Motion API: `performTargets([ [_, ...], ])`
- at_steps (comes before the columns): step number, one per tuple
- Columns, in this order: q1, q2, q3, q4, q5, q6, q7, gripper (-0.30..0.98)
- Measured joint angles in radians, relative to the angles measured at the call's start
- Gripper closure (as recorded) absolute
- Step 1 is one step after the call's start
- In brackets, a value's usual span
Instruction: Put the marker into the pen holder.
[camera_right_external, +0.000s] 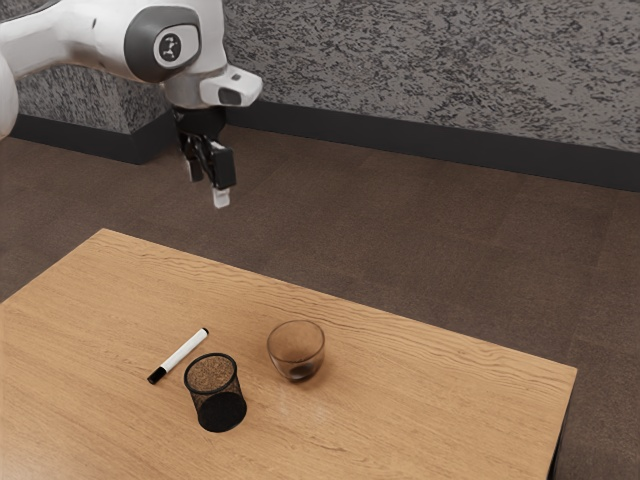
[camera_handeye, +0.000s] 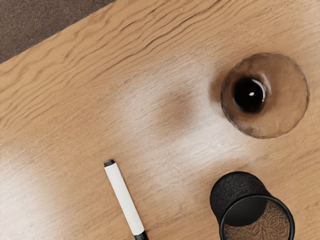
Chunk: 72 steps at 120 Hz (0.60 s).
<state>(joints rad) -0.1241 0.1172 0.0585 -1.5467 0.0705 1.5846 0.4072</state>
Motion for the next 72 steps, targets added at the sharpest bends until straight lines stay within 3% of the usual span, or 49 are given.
performTargets([
  [21,0.000,-0.011,0.001,-0.016,0.002,0.039,0.050,0.00],
  [36,0.023,-0.158,0.004,-0.311,0.007,0.174,0.062,0.00],
  [54,0.102,-0.170,0.007,-0.462,0.085,0.334,0.047,0.00],
  [60,0.124,-0.148,0.007,-0.508,0.095,0.385,0.030,0.05],
  [72,0.167,-0.122,0.006,-0.577,0.101,0.462,-0.016,0.28],
])
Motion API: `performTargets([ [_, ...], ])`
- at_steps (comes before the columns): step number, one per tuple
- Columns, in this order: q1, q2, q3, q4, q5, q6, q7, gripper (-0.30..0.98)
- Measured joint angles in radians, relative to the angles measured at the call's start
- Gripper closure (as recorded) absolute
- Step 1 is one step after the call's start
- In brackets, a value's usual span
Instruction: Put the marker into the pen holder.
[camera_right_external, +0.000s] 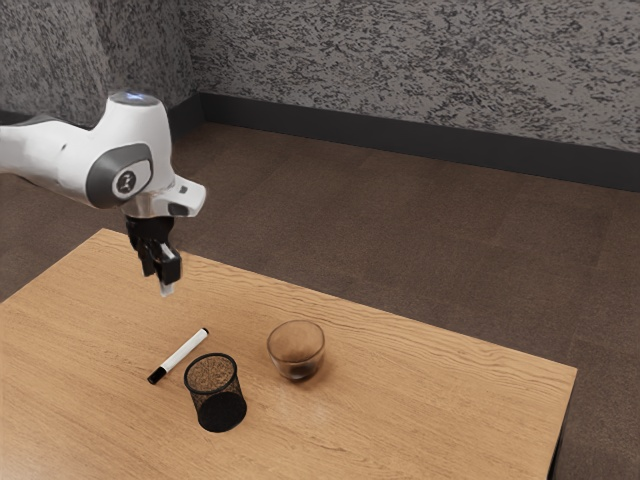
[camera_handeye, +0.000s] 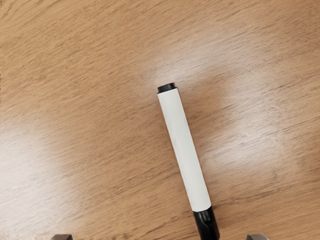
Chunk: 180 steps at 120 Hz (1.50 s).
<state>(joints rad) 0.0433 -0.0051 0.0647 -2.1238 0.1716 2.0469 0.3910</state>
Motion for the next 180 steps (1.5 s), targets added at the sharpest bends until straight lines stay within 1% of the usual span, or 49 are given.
performTargets([
  [12,0.041,0.010,0.001,-0.025,0.002,0.055,-0.057,0.41],
  [29,0.085,0.043,0.001,-0.017,-0.013,0.108,-0.132,0.48],
  [36,0.066,0.079,-0.001,0.005,-0.019,0.121,-0.157,0.49],
  [43,-0.001,0.098,-0.001,0.024,-0.050,0.131,-0.173,0.50],
  [48,-0.047,0.109,-0.001,0.034,-0.066,0.137,-0.183,0.50],
  [53,-0.071,0.116,0.000,0.045,-0.077,0.141,-0.192,0.50],
  [68,-0.068,0.143,0.032,0.054,-0.111,0.156,-0.215,0.47],
  [75,-0.091,0.172,0.067,0.068,-0.121,0.166,-0.224,0.46],
  [82,-0.104,0.202,0.082,0.074,-0.127,0.178,-0.232,0.44],
  [112,-0.095,0.302,0.089,0.077,-0.154,0.219,-0.220,0.42],
  [137,-0.083,0.302,0.089,0.015,-0.161,0.230,-0.184,0.42],
  [166,-0.083,0.330,0.089,0.015,-0.162,0.235,-0.150,0.44],
  [180,-0.083,0.343,0.089,0.018,-0.163,0.236,-0.138,0.46],
])
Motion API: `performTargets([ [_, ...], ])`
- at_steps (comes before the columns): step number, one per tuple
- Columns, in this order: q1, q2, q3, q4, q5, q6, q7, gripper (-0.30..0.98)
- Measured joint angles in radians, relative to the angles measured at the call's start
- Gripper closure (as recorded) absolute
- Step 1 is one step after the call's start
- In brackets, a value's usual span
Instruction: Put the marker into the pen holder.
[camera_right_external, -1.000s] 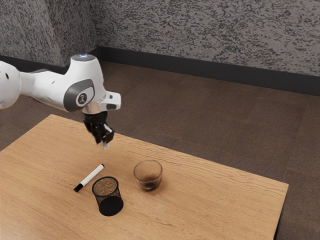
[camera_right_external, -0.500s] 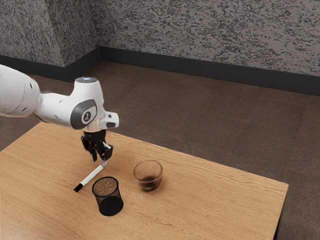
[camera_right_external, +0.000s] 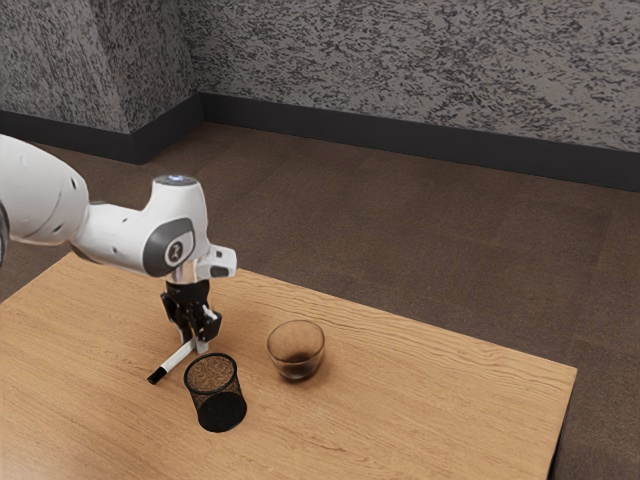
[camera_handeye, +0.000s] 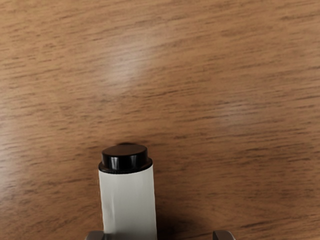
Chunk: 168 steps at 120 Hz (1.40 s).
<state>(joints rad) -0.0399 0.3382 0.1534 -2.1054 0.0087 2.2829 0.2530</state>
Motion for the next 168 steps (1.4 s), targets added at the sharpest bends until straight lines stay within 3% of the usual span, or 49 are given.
performTargets([
  [36,0.008,-0.016,-0.001,0.005,0.005,0.002,0.020,0.72],
  [57,-0.014,-0.218,-0.002,0.000,-0.010,-0.007,0.023,0.77],
  [93,-0.137,-0.477,-0.006,-0.149,-0.049,-0.020,0.021,0.79],
  [121,-0.193,-0.554,-0.008,-0.282,-0.049,0.135,0.003,0.79],
  [162,-0.215,-0.564,-0.008,-0.419,-0.053,0.199,-0.038,0.79],
  [168,-0.219,-0.563,-0.008,-0.432,-0.053,0.201,-0.041,0.70],
])
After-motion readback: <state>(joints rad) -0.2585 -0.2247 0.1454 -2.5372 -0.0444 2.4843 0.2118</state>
